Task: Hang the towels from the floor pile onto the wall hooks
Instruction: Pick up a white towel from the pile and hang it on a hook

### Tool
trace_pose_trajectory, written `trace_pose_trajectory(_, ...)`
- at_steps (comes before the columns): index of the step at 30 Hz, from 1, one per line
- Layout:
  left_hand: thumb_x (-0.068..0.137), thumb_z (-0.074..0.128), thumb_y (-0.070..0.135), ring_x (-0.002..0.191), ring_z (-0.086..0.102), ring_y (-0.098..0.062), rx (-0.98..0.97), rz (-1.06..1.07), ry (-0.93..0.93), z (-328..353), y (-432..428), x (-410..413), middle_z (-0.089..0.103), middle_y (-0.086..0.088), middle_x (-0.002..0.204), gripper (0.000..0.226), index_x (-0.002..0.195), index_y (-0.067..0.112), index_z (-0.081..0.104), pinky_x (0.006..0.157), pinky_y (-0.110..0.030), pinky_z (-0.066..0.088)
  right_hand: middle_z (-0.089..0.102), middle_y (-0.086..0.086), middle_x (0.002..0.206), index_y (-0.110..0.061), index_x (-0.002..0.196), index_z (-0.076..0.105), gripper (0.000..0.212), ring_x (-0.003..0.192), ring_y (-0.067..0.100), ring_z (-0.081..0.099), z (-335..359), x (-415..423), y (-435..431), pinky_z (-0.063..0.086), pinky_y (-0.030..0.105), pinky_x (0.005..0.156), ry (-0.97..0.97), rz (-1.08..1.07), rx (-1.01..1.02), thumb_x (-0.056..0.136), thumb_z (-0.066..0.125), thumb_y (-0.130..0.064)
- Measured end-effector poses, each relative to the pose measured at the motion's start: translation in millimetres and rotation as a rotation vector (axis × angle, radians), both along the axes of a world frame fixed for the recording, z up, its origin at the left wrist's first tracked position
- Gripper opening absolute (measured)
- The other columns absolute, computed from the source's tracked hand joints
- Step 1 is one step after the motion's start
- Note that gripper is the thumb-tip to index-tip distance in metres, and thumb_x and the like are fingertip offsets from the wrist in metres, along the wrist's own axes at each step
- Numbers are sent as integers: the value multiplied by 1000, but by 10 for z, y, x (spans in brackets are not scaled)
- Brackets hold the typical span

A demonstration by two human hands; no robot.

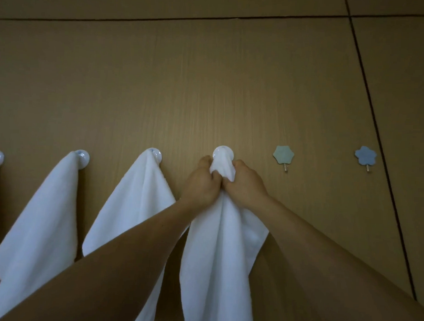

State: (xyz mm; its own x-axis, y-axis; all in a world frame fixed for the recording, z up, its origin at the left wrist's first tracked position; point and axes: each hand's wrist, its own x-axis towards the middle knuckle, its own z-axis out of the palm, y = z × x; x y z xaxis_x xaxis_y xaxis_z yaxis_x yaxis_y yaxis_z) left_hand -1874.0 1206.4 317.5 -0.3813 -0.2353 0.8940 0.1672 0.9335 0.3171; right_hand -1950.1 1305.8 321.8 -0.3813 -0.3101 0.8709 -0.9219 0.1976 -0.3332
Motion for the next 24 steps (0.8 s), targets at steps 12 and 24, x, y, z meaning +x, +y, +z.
trace_pose_trajectory(12, 75, 74, 30, 87, 56, -4, 223, -135, -25, -625, 47, 154, 57, 15, 99, 47, 115, 24, 50, 67, -18, 43, 56, -8, 96, -22, 108, 47, 25, 85, 10, 56, -719, -15, 50, 45, 28, 64, -329, 341, -183, 86, 58, -19)
trace_pose_trajectory(24, 93, 59, 25, 85, 58, -4, 780, -457, 25, -1422, 138, 40, 61, 9, 98, 14, 106, 18, 58, 66, -14, 44, 63, 3, 107, -14, 110, 54, 37, 97, 19, 63, -1268, 122, 135, 53, 44, 88, -461, 294, -278, 85, 69, -36)
